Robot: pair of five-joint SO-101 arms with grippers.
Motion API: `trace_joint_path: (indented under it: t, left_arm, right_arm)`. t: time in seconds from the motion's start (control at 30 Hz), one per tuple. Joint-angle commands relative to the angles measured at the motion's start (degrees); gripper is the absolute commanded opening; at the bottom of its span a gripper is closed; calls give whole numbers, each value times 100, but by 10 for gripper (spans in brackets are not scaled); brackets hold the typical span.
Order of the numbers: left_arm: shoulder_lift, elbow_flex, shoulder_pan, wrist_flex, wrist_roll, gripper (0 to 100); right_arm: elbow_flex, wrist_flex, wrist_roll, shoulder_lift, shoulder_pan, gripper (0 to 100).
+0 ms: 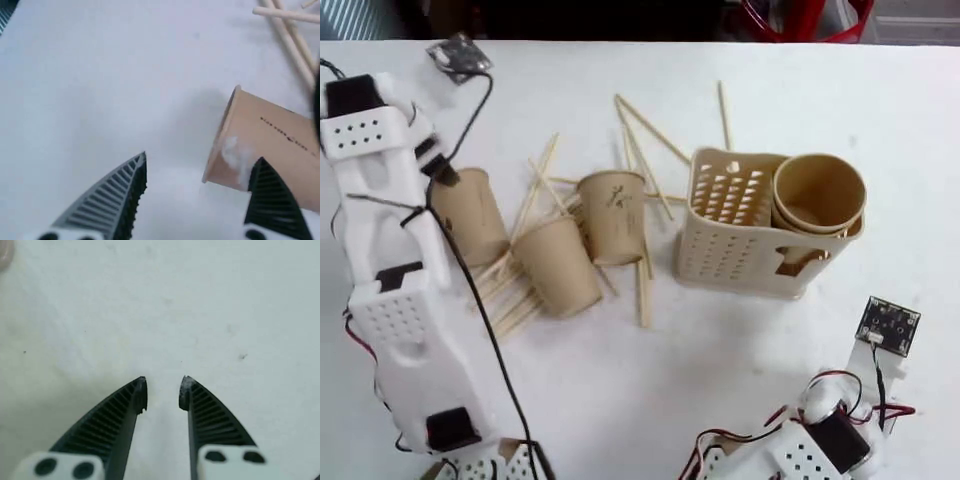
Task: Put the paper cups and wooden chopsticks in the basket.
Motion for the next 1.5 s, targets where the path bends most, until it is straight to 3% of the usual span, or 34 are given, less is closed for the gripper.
trace_joint_path:
  t: [0.0,0.33,0.43,0.8,0.97,1.1,1.3,1.4,1.47]
  left_arm:
    - [321,-97,127,-352,-97,321]
    - [769,-97,119,-554,-105,317]
    - [716,-105,92,-422,-26,263]
    - [620,-2497,-576,-299,2418,279]
    - [690,-2400,-787,-352,2804,279]
    - [1200,-2119,-927,-862,2840,279]
    - [2105,-2163,-1015,-1512,3640,279]
    - [2378,-2119,-1015,-1380,4211,279]
    - [2448,-2154,-998,-853,4369,280]
  right_arm:
    - [-26,-22,35,-48,40,120]
    - [-26,-22,35,-48,40,120]
    - [-26,-22,35,-48,40,120]
    - [-26,-22,35,-48,40,120]
    - [-26,-22,35,-48,40,120]
    - [-26,-22,35,-48,40,120]
    - [-26,-22,35,-48,40,120]
    - [-26,-22,35,-48,40,119]
    - [-26,-22,35,-48,40,119]
